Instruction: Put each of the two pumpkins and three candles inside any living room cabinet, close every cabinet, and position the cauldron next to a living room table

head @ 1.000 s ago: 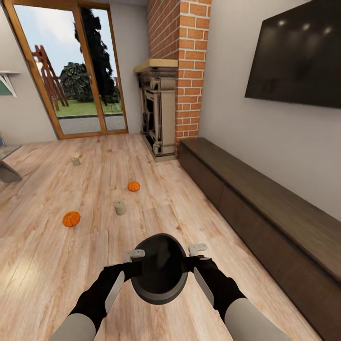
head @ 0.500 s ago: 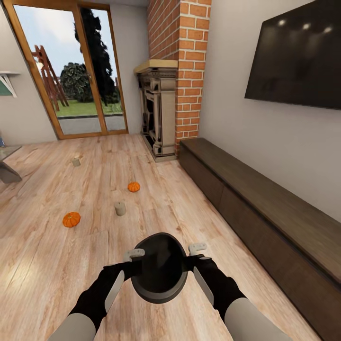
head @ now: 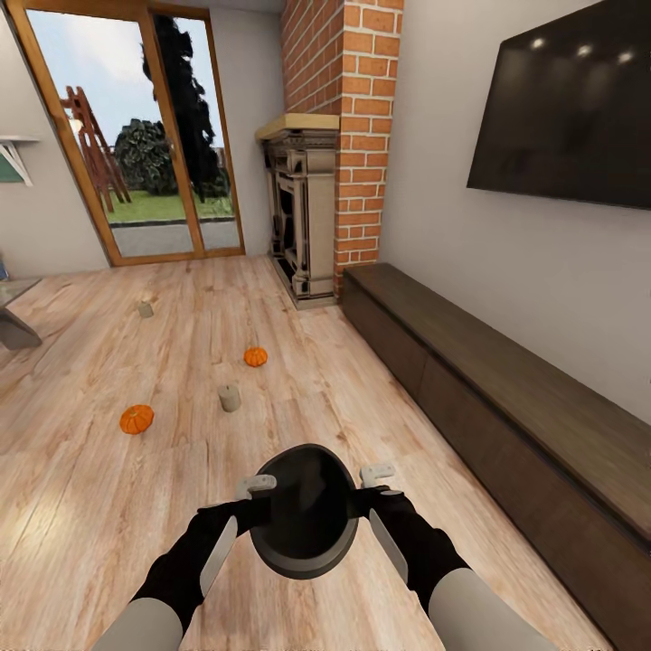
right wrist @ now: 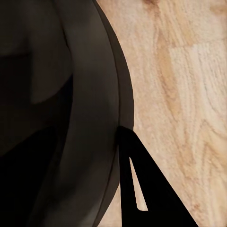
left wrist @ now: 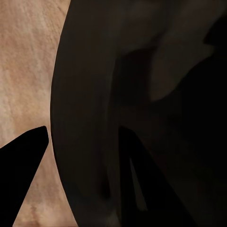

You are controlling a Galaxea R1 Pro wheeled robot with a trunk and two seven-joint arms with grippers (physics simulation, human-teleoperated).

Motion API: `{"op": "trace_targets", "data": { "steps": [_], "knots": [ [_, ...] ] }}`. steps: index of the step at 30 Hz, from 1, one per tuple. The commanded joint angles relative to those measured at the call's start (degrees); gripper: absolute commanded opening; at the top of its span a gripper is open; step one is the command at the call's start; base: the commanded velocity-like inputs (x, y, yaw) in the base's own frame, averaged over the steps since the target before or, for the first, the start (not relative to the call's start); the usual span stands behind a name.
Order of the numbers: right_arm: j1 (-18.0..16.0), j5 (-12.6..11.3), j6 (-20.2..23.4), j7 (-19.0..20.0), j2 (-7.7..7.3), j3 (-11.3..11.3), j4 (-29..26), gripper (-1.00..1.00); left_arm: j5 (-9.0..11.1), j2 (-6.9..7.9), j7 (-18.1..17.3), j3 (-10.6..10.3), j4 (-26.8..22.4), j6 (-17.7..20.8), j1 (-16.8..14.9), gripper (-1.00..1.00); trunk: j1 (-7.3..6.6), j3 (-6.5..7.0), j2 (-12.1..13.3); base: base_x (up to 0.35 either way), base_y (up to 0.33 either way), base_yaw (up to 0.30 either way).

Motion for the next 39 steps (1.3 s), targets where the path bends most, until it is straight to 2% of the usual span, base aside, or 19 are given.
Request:
{"op": "trace_targets", "data": {
  "steps": [1,13,23,39],
  "knots": [
    [-0.06,-1.82,0.08,2.4,0.0,0.07,-1.09,-1.0,0.79,0.02,0.01,0.04,-0.08,0.3,-0.01,-1.0,-0.02,-0.05,-0.03,-0.068,0.0,0.0],
    [-0.06,-1.89,0.09,2.31,0.0,0.07,-2.02,-1.0,0.79,0.02,0.01,0.03,-0.08,0.3,-0.01,-1.0,-0.02,-0.05,-0.03,-0.184,0.0,0.0],
    [-0.06,-1.89,0.09,2.31,0.0,0.07,-2.06,-1.0,0.88,0.08,-0.01,0.2,-0.08,0.3,-0.01,-1.0,-0.02,-0.05,-0.03,-0.031,0.0,0.0],
    [-0.05,-1.89,0.09,2.31,0.0,0.07,-2.14,-1.0,0.88,0.09,-0.07,0.17,-0.08,0.39,-0.01,-1.0,-3.53,2.82,6.39,0.0,0.0,0.015]
  ]
}}
